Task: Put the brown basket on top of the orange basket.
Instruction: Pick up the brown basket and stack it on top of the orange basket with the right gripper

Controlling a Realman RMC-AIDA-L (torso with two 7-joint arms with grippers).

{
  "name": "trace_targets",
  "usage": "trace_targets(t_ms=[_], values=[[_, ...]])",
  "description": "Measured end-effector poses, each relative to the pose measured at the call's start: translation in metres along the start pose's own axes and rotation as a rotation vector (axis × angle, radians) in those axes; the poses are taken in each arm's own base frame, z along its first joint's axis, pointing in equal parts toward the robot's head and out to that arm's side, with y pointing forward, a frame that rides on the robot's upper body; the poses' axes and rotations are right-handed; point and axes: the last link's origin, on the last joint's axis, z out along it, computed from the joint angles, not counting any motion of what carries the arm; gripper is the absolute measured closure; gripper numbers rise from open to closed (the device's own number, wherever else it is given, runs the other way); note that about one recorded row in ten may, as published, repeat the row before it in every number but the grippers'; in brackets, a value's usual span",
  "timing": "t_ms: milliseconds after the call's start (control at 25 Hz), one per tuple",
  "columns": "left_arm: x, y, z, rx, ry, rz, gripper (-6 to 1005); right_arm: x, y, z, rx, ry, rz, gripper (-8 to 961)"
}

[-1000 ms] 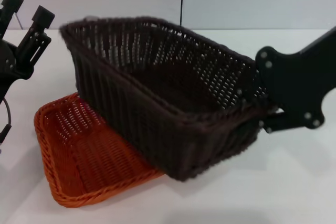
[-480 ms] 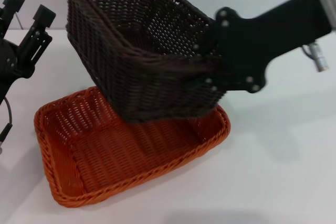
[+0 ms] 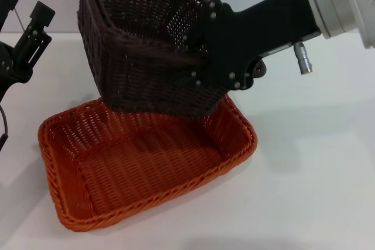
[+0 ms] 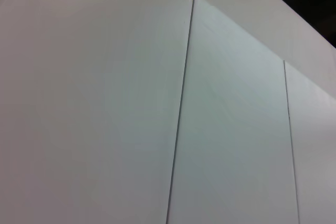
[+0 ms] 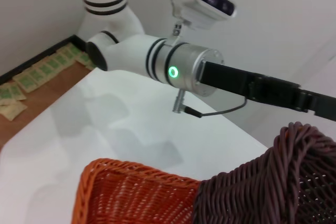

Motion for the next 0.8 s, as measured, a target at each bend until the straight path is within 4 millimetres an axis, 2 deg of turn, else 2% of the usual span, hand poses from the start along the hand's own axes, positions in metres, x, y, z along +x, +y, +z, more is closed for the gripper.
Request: trace_targets(t_ms=[400,800], values=[[0.004,-0.008,0.001,0.031,0.007,0.022,202,-0.007,0.007,0.002,0.064,0.037,0.058,798],[0.005,-0.009,-0.004,0.044,0.002,0.032,202,-0.011,0.024,0.022,0.114,0.091,0.103,798]])
